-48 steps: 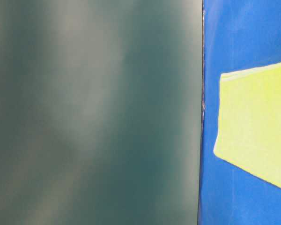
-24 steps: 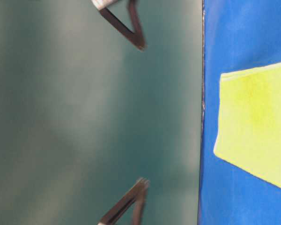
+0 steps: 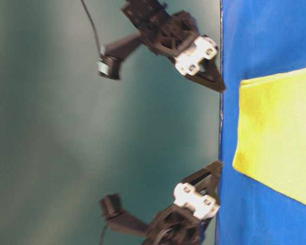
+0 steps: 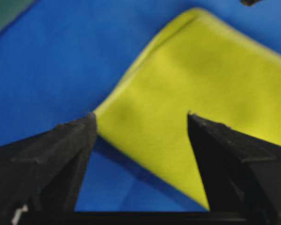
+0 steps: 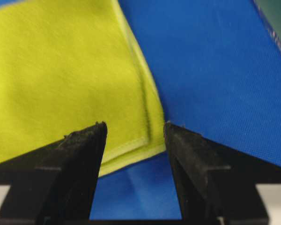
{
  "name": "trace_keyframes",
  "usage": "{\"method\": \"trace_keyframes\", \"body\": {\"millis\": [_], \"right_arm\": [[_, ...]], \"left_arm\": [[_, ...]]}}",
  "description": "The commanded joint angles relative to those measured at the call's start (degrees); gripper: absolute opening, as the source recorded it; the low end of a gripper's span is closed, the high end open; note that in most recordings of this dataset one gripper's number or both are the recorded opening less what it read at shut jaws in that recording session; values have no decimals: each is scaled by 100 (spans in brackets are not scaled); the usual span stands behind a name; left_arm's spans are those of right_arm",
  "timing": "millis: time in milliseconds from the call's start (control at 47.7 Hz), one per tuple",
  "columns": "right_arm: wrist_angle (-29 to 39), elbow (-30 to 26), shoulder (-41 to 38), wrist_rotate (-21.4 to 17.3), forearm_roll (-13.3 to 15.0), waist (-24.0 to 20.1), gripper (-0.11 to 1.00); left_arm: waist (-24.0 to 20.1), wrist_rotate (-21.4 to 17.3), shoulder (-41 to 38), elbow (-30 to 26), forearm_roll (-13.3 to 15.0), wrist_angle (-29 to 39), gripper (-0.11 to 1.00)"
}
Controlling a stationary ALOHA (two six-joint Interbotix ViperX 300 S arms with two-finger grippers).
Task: Fold a vertical towel.
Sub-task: 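Move both grippers to the top corners of the yellow towel, then close both grippers on the towel's top corners, then lift the top edge with both grippers and fold it down onto the bottom edge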
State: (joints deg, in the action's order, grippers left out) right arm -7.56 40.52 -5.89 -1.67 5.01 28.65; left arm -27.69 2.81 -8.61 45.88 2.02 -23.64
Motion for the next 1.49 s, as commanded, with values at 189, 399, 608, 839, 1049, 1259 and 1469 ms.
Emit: {"method": "trace_keyframes", "body": {"millis": [189, 399, 608, 839, 1049, 1259, 1469], "right_arm": [[-132, -334, -510, 0, 18, 158, 57], [-325, -378, -703, 0, 18, 211, 56], [-290, -360, -844, 9, 44, 229, 43], [-325, -378, -844, 0, 202, 220, 7], [-290, -387, -809, 0, 202, 220, 7], [-290, -396, -580, -18, 202, 229, 7], [-316, -439, -492, -9, 211, 448, 7]], "left_arm": [[-167, 0, -773, -422, -18, -325, 74], [-185, 9, -1020, -598, -18, -325, 73], [-185, 0, -1046, -606, -18, -281, 57], [-114, -79, -1046, -571, -35, -272, 3], [-88, -202, -984, -615, -35, -167, 3], [-88, -211, -773, -650, -35, -158, 3], [-237, -396, -756, -826, -35, -158, 3]]}}
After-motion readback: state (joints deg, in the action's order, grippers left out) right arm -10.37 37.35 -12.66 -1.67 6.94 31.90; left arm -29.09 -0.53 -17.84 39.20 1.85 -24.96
